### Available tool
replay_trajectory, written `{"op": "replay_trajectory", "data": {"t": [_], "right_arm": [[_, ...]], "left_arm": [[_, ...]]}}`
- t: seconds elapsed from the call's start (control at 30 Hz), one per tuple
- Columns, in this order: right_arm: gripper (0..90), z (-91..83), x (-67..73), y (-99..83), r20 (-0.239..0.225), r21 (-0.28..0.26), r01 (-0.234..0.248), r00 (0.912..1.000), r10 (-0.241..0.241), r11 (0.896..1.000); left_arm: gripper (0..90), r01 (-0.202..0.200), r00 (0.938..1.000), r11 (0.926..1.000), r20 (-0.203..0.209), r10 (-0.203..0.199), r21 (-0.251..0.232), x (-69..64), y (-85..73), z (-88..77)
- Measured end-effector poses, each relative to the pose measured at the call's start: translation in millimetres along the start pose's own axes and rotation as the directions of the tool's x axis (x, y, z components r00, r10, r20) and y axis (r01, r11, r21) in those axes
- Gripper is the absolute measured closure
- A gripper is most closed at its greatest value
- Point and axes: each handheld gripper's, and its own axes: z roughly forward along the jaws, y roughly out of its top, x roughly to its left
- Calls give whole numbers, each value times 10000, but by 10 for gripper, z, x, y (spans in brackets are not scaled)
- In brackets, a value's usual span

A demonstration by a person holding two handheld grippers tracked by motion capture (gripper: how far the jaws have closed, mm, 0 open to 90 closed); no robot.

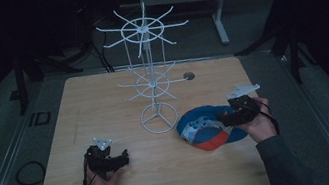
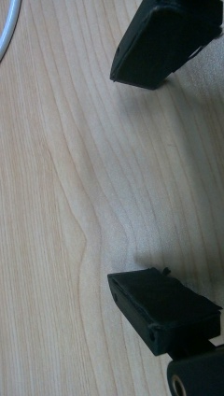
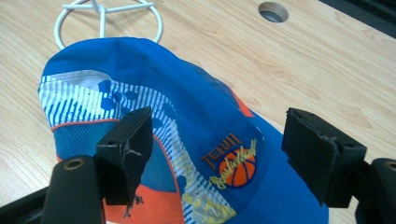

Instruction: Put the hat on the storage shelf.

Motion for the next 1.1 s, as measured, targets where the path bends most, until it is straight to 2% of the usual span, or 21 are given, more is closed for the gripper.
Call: {"op": "replay_trajectory", "data": {"t": [0.27,0.8,1.1], "right_arm": [[236,94,48,144,-386,133,518,9979,-512,9986],[214,298,100,293,-798,553,857,9935,-811,9948],[218,431,131,367,-1326,906,1340,9837,-1213,9868]], "left_arm": [[55,-84,10000,10000,27,83,21,-2,2,0],[54,-109,9999,9999,64,109,29,-12,3,1],[54,-152,9998,9999,104,152,20,-16,4,2]]}}
